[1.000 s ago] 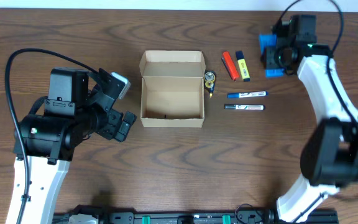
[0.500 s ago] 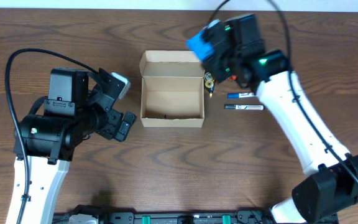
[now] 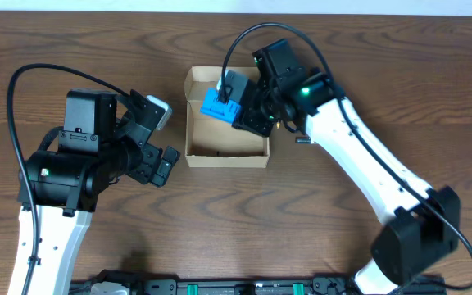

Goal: Pack container
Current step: 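Carry the blue duster left and lower it into the box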

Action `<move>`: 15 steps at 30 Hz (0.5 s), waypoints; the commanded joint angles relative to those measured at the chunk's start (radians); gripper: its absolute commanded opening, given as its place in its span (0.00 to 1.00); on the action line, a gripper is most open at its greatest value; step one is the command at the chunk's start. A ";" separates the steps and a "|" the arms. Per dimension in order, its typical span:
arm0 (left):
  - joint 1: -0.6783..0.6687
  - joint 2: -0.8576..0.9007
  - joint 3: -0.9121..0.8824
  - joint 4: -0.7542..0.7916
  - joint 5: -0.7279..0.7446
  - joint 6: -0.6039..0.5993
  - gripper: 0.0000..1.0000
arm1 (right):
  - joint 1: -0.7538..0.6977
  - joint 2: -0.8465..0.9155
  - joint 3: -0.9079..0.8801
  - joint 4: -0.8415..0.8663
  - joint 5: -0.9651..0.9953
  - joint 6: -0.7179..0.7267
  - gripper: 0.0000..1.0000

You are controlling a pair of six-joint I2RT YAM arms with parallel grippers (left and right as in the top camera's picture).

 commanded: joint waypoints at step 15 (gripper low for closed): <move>0.005 0.000 0.011 -0.002 0.014 -0.007 0.95 | 0.013 0.213 -0.008 0.002 -0.129 -0.222 0.32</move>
